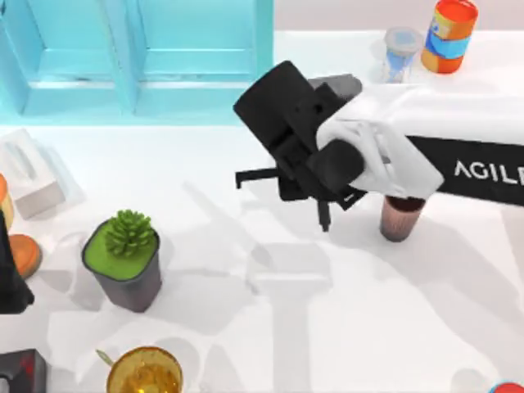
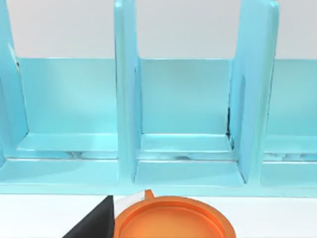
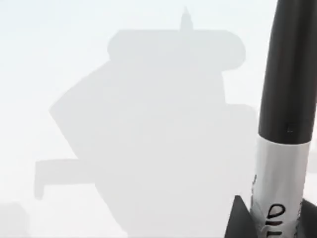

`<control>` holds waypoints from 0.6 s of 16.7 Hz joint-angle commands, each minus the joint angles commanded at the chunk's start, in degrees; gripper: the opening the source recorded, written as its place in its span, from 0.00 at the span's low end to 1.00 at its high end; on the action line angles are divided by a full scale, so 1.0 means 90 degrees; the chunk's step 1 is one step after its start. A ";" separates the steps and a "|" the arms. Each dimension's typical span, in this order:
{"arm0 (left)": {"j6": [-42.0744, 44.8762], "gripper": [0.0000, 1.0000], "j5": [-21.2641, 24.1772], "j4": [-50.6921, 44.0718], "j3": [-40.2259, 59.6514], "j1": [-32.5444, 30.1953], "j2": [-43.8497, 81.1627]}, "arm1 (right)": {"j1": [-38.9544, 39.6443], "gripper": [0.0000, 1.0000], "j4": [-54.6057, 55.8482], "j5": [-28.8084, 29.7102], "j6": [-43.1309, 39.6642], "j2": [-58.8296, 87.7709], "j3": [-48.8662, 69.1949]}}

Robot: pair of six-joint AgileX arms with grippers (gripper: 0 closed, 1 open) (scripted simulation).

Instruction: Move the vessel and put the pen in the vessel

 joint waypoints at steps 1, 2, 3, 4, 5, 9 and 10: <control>0.0000 1.00 0.0000 0.0000 0.0000 0.0000 0.0000 | 0.0048 0.00 0.0643 0.0312 -0.0273 -0.0158 -0.0327; 0.0000 1.00 0.0000 0.0000 0.0000 0.0000 0.0000 | 0.0100 0.00 0.1298 0.0629 -0.0554 -0.0316 -0.0658; 0.0000 1.00 0.0000 0.0000 0.0000 0.0000 0.0000 | 0.0154 0.00 0.1962 0.0949 -0.0838 -0.0472 -0.0992; 0.0000 1.00 0.0000 0.0000 0.0000 0.0000 0.0000 | 0.0212 0.00 0.2629 0.1269 -0.1123 -0.0628 -0.1326; 0.0000 1.00 0.0000 0.0000 0.0000 0.0000 0.0000 | 0.0272 0.00 0.3298 0.1588 -0.1408 -0.0781 -0.1658; 0.0000 1.00 0.0000 0.0000 0.0000 0.0000 0.0000 | 0.0532 0.00 0.5905 0.2802 -0.2510 -0.1353 -0.2921; 0.0000 1.00 0.0000 0.0000 0.0000 0.0000 0.0000 | 0.0599 0.00 0.6513 0.3080 -0.2766 -0.1482 -0.3209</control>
